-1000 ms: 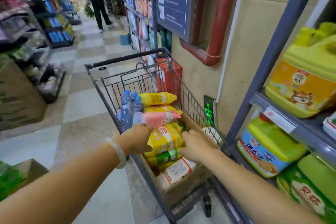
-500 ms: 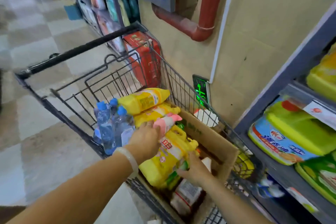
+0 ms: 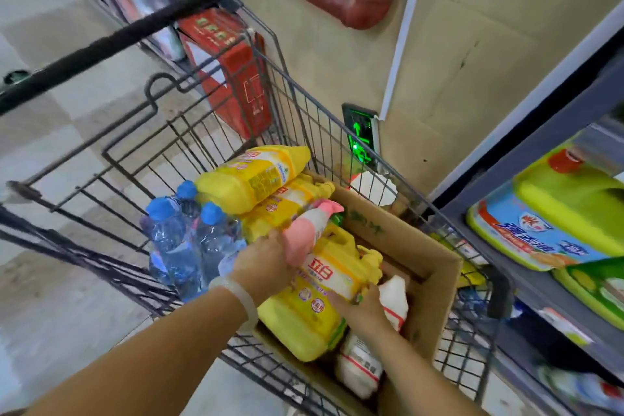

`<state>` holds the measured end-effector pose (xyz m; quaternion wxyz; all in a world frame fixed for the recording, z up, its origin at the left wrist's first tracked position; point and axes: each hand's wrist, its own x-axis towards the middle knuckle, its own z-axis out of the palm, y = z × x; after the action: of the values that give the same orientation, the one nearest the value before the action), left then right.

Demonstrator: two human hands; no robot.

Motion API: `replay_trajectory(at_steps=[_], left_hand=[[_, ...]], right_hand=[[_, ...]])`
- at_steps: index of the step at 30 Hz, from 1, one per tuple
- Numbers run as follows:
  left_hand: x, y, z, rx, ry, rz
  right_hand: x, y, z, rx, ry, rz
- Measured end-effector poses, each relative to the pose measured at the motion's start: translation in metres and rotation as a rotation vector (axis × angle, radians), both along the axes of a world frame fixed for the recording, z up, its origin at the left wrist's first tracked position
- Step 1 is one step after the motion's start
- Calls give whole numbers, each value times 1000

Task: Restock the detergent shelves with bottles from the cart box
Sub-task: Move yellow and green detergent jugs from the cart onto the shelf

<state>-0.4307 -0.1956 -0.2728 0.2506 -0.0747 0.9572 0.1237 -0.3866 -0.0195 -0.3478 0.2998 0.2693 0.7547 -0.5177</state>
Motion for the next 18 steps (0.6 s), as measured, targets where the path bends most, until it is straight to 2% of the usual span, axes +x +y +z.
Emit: replay_trajectory(at_steps=[3,6,9,13,18], left_hand=[[-1,-3,-5,9,-9,25],[-1,-5,-9,-6,-19,68],[-1,-6,-11,-6,-10,109],[2,-6,-3,2,-6,114],[18,-7,-4,116,-127,194]], right_hand=[[-3,-7,-2,-204,-149,-273],[-4,-15,-5,-345,-277,-360],[-2,-23,-9,-416,-259,-412],[2,-20,-6,-401,-186,-469],[21,21,13,-374,-102,-515]])
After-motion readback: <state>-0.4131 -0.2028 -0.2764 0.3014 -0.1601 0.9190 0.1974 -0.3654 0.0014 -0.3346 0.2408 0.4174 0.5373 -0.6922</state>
